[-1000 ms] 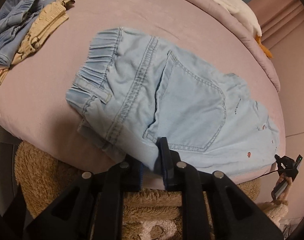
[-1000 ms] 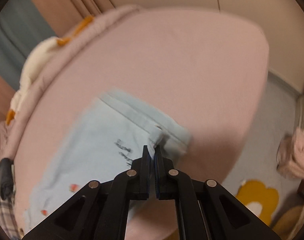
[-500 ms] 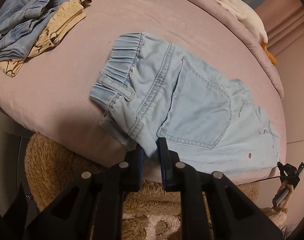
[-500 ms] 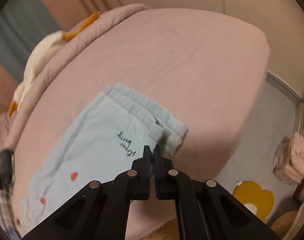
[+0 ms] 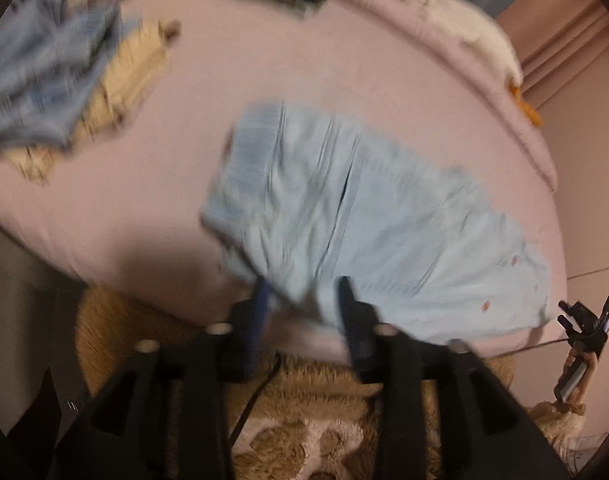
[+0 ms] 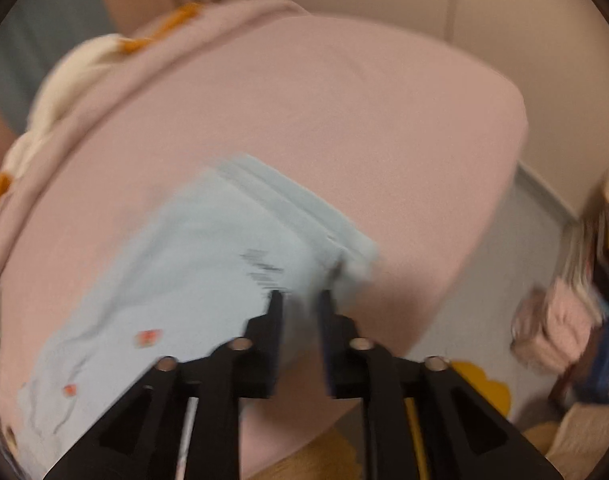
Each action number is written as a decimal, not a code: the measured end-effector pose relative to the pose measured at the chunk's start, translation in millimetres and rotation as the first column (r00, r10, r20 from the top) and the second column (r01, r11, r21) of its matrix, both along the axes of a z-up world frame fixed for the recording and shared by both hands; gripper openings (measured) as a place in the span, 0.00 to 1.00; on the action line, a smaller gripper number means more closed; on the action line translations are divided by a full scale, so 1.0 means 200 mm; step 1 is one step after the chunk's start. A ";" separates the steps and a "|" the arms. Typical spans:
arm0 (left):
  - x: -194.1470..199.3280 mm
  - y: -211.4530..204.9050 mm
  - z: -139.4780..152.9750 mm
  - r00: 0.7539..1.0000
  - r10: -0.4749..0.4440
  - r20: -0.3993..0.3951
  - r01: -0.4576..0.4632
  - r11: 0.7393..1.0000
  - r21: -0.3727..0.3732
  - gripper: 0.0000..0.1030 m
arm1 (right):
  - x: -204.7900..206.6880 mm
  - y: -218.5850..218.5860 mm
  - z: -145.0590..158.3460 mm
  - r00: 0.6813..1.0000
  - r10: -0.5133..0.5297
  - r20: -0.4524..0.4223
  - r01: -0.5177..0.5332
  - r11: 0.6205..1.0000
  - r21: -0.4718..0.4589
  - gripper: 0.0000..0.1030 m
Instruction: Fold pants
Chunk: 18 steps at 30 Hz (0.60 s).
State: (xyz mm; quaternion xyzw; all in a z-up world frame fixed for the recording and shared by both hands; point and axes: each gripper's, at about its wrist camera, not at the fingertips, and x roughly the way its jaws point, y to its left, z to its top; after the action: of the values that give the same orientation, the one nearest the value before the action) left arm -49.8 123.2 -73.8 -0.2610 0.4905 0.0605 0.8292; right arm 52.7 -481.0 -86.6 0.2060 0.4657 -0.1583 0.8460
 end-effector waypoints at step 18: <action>0.42 0.26 -0.27 1.000 0.003 -0.022 -0.006 0.993 -0.115 0.64 | 0.52 1.79 0.00 0.601 0.799 -0.023 -0.770 0.586 0.255 0.52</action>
State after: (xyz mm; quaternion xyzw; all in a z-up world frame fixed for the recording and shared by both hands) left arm 33.8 175.3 -126.9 -0.3085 0.5017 0.0370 0.8073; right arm 156.2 -123.0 -86.2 0.0595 0.5790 0.2705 0.7668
